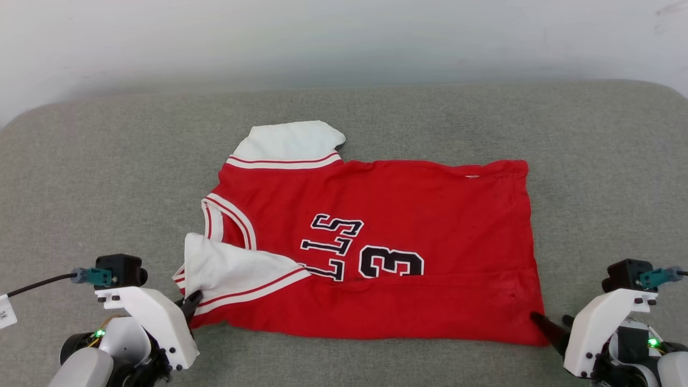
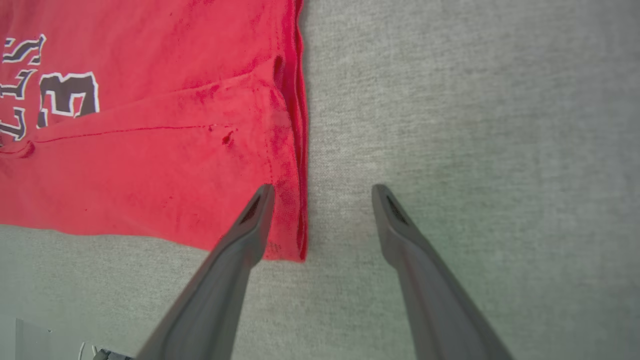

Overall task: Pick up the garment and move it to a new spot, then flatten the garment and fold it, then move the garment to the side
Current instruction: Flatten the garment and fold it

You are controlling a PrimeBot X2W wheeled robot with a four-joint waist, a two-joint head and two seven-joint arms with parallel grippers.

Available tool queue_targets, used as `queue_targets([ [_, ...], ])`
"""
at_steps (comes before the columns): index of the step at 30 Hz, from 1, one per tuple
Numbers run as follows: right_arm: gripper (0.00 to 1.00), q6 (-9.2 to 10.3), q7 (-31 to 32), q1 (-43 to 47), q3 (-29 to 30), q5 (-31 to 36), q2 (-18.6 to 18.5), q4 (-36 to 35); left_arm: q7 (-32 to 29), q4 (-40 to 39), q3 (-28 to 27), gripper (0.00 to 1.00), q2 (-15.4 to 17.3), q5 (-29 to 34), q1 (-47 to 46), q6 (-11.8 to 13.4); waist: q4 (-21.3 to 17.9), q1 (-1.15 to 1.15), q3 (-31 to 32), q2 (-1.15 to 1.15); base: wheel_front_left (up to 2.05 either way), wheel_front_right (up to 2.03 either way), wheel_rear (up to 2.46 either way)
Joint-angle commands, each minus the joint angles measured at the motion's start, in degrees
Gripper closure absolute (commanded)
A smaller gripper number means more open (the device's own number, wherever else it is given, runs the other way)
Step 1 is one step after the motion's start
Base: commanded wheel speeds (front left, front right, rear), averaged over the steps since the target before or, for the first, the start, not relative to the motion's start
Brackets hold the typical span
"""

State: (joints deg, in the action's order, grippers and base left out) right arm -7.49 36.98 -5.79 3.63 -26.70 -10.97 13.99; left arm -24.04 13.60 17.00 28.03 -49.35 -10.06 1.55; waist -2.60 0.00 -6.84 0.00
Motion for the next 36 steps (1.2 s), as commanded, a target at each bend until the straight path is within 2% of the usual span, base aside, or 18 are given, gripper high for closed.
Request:
queue_targets([
  [1, 0.0, 0.01, 2.19, -1.67, -0.23, 0.02, 1.01, 1.61, 0.84, -1.79, 0.16, 1.0, -0.35, 0.88, -0.24, 0.5, 1.26, 0.0, -0.78, 0.0, 0.0, 0.0, 0.0],
  [7, 0.0, -0.02, 5.57, -4.52, -2.31, 0.56, 3.78, 9.65, 1.49, -4.87, 0.83, 1.0, -1.61, 1.22, -0.32, 1.51, 3.36, 0.0, -2.03, 0.0, 0.0, 0.0, 0.0],
  [8, 0.13, -0.07, 6.11, -4.65, -2.48, 0.49, 4.29, 10.91, 1.74, -5.06, 0.8, 1.0, -1.69, 1.28, -0.22, 1.64, 3.52, 0.0, -2.01, 0.0, 0.0, 0.0, 0.0],
  [9, 0.74, -0.08, 6.51, -4.88, -2.83, 0.48, 4.64, 11.91, 2.01, -5.16, 0.9, 1.0, -1.85, 1.43, -0.06, 1.7, 3.67, 0.0, -1.94, 0.0, 0.0, 0.0, 0.0],
  [10, 1.0, -0.09, 6.64, -5.08, -3.06, 0.18, 4.94, 12.51, 2.16, -5.23, 0.98, 1.0, -2.1, 1.42, 0.19, 1.83, 3.78, 0.0, -1.83, 0.0, 0.0, 0.0, 0.0],
  [15, 1.0, -0.07, 4.09, -5.64, -3.19, 0.39, 2.98, 10.86, 3.87, -5.68, 0.33, 1.0, -2.36, 1.75, 2.1, 3.04, 3.46, 0.0, -0.08, 0.0, 0.0, 0.0, 0.0],
  [25, 1.0, 0.01, 1.82, -1.57, -4.41, -0.25, -0.82, 0.48, 5.46, -10.41, -0.58, 1.0, -1.97, 2.04, 8.22, 6.72, 2.61, 0.0, 5.21, 0.0, 0.0, 0.0, 0.0],
  [31, 1.0, 0.01, 4.04, 2.95, -2.46, -0.48, -0.89, -3.2, 4.23, -12.53, -0.88, 1.0, -1.86, 0.68, 12.5, 8.64, 2.67, 0.0, 7.03, 0.0, 0.0, 0.0, 0.0],
  [35, 1.0, 0.01, 5.31, 5.48, -0.7, -0.31, 0.07, -3.46, 2.84, -11.89, -0.42, 1.0, -2.61, -0.97, 15.03, 8.89, 2.47, 0.0, 7.06, 0.0, 0.0, 0.0, 0.0],
  [36, 0.89, 0.01, 4.97, 6.04, -0.55, 0.05, 0.09, -3.12, 2.37, -11.32, -0.05, 1.0, -2.77, -1.35, 15.35, 8.57, 2.41, 0.0, 6.99, 0.0, 0.0, 0.0, 0.0],
])
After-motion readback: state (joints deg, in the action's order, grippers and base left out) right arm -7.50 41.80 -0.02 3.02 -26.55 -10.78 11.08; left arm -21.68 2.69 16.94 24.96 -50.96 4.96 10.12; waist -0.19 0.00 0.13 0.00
